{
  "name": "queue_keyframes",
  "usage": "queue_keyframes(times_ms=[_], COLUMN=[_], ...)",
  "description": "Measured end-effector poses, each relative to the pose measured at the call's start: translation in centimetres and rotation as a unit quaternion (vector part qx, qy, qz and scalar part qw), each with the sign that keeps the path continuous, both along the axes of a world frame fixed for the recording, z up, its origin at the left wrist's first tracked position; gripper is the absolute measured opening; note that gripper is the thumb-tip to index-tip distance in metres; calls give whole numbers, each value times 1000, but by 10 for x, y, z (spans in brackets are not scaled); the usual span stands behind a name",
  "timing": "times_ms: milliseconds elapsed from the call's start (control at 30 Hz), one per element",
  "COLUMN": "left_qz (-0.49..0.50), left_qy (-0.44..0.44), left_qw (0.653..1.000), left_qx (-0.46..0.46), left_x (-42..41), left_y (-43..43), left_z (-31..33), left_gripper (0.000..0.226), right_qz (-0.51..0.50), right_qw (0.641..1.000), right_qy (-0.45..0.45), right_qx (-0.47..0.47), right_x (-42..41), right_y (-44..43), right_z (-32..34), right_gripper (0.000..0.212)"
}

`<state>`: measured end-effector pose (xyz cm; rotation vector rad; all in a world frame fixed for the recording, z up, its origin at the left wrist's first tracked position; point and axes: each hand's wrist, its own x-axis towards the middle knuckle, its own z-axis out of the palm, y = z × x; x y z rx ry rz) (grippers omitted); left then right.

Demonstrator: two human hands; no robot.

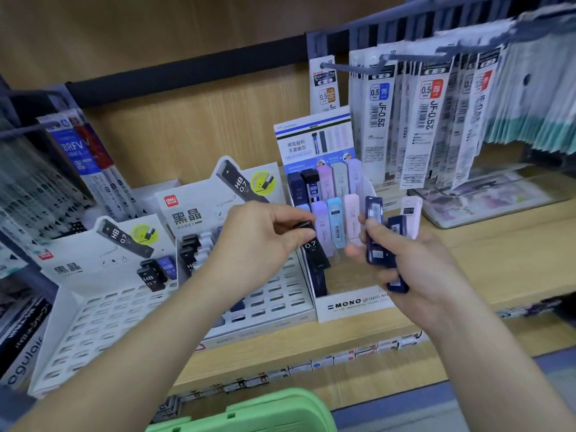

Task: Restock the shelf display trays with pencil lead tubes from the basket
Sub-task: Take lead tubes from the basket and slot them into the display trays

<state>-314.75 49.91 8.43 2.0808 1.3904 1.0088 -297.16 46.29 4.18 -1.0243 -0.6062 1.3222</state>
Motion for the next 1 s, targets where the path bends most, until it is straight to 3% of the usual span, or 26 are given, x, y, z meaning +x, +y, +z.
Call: queue_keyframes(times_ms=[167, 333, 600, 1000], left_qz=[3, -31, -48, -6], left_qy=[-35, -121, -145, -152], left_qw=[999, 992, 986, 979], left_qx=[20, -24, -69, -133], left_x=[8, 10, 7, -49], left_y=[8, 12, 2, -26], left_z=[7, 11, 9, 9], left_gripper=[24, 21, 17, 7], right_qz=[-33, 35, 113, 155], right_qw=[995, 999, 993, 977], right_qy=[-90, -33, -14, -131], right_qx=[-21, -4, 38, 70], right_x=[6, 2, -17, -71], right_y=[4, 4, 2, 0], right_z=[-8, -6, -5, -7], right_gripper=[13, 17, 28, 34])
